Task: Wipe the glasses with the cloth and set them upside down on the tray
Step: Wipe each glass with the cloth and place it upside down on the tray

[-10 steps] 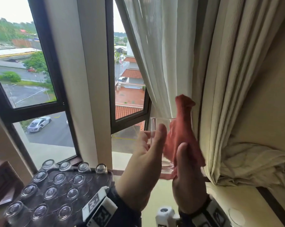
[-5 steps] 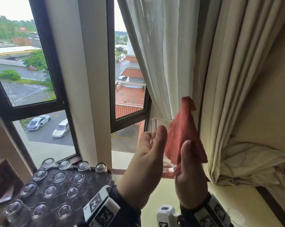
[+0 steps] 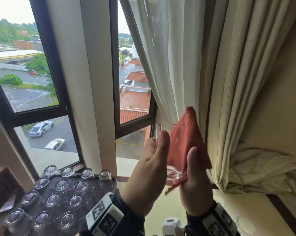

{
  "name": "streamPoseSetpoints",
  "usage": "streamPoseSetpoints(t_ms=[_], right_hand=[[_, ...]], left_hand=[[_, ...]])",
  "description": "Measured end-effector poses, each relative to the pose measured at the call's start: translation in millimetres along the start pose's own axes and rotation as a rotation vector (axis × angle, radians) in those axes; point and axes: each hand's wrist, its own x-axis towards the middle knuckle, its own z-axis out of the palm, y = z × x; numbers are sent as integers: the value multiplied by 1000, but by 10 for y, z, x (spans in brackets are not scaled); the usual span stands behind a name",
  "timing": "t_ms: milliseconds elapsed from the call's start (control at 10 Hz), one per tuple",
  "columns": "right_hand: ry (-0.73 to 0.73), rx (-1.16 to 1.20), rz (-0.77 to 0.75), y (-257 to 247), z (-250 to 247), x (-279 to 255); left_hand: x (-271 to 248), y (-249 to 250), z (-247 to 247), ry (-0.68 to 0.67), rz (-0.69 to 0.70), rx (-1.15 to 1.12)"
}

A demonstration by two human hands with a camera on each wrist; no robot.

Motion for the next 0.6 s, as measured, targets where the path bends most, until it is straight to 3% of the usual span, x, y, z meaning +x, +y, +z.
streamPoseSetpoints(t_ms=[100, 200, 300, 400, 500, 600], right_hand=[[-3, -62, -174, -44, 114, 14], [-127, -119, -409, 170, 203, -131], [-244, -211, -442, 344, 139, -196], [-140, -146, -445, 339, 122, -231], [-136, -24, -48, 64, 70, -143], [-70, 92, 175, -232, 29, -7]], left_hand=[[37, 43, 31, 28, -4, -7], [173, 157, -110, 109, 34, -111], [234, 274, -243, 103, 48, -184], [186, 281, -233, 72, 14, -121], [88, 151, -134, 33, -3, -104], [-3, 46, -23, 10, 14, -72]])
